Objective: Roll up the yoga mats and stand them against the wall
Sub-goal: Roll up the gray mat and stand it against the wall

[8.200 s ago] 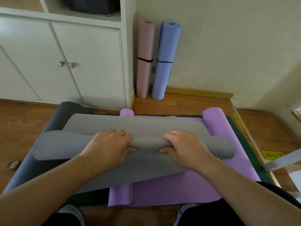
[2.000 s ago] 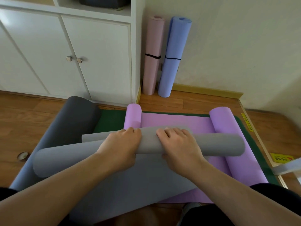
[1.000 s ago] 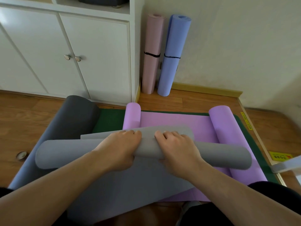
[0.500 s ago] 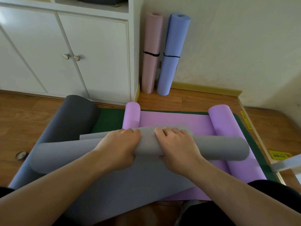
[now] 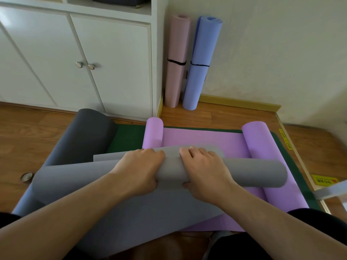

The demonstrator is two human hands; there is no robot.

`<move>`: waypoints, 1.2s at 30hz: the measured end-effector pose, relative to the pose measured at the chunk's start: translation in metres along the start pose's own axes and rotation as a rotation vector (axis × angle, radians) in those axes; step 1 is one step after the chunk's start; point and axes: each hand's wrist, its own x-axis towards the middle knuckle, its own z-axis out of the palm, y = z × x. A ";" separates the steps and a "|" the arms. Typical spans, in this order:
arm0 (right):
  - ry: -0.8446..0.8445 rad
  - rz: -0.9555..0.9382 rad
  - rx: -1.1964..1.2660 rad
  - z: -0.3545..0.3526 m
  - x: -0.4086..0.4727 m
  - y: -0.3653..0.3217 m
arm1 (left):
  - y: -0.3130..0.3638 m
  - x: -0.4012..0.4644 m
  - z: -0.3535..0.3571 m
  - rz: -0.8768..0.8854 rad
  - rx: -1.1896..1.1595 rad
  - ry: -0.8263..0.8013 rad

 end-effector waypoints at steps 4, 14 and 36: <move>-0.056 -0.001 0.037 -0.002 -0.001 -0.002 | 0.002 -0.005 0.005 0.051 -0.005 0.042; -0.027 -0.056 0.026 0.003 -0.002 -0.001 | -0.001 -0.001 0.004 -0.025 -0.053 -0.045; -0.124 0.007 0.093 -0.007 0.003 0.005 | 0.005 -0.004 0.009 0.057 0.020 0.031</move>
